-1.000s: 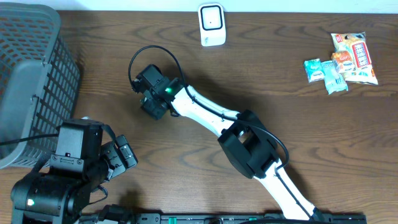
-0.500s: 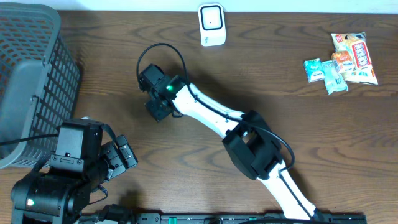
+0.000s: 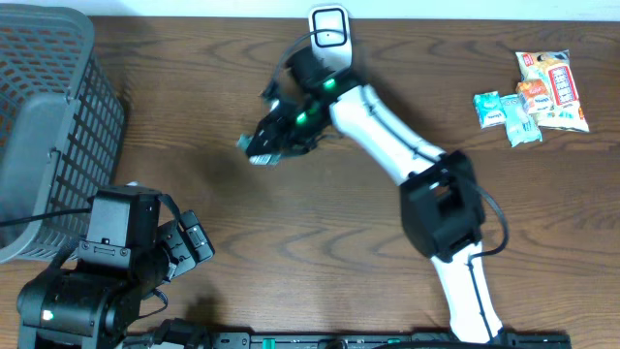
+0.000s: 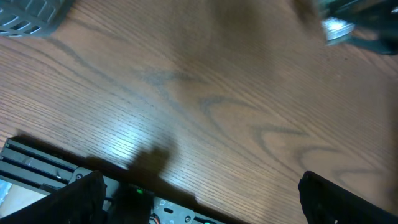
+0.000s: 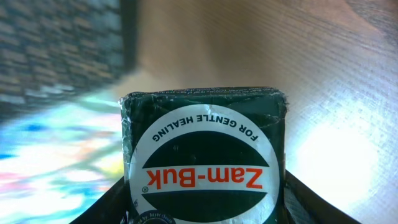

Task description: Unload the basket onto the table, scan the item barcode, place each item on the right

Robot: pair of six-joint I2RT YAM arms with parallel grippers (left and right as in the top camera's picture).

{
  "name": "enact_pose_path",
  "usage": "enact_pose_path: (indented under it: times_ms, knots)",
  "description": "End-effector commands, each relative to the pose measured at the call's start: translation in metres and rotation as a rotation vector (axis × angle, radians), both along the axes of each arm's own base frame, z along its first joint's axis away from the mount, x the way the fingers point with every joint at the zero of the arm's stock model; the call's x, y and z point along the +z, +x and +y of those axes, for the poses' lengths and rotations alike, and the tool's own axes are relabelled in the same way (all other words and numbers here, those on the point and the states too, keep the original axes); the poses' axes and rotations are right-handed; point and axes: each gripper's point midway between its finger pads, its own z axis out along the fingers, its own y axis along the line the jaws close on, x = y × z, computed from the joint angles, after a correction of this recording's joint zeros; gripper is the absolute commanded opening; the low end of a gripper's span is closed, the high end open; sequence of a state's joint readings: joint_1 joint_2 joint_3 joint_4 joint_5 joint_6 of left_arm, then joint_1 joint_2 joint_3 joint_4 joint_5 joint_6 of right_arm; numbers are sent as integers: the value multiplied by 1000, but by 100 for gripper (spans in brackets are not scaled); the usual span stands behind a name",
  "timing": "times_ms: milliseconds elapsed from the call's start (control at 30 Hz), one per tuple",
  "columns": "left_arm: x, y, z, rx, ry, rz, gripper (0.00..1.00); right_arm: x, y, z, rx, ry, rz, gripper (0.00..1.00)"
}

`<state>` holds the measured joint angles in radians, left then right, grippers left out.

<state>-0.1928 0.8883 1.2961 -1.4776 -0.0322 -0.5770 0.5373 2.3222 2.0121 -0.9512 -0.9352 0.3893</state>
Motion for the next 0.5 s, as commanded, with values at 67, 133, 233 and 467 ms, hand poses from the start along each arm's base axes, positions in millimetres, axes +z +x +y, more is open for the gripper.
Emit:
enact_pose_path:
  times_ms: [67, 133, 233, 467]
  knots:
    - [0, -1, 1, 6, 4, 2, 98, 47, 13, -23, -117, 157, 275, 36]
    - [0, -1, 1, 6, 4, 2, 97, 48, 22, -33, -169, 149, 326, 36]
    - [0, -1, 1, 6, 4, 2, 97, 49, 36, -47, -261, 131, 416, 37]
    - [0, -1, 1, 6, 3, 2, 98, 58, 78, -70, -413, 167, 476, 38]
